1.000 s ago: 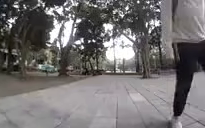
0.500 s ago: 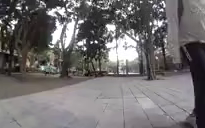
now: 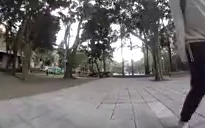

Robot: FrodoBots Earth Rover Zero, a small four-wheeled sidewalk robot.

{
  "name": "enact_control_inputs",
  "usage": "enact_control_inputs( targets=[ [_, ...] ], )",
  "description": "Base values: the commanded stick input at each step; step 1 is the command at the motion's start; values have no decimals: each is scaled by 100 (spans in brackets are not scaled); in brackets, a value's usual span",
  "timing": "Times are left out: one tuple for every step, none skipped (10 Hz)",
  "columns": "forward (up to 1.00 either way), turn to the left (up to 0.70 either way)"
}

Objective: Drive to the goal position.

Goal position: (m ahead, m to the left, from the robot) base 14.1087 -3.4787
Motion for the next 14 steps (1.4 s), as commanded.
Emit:
enact_control_inputs(
  targets=[
    [70,0],
    [70,0],
    [70,0],
    [70,13],
    [70,14],
    [70,14],
    [70,1],
    [70,0],
    [70,0],
    [70,0],
    [70,0],
    [70,0],
    [70,0],
    [70,0]
  ],
)
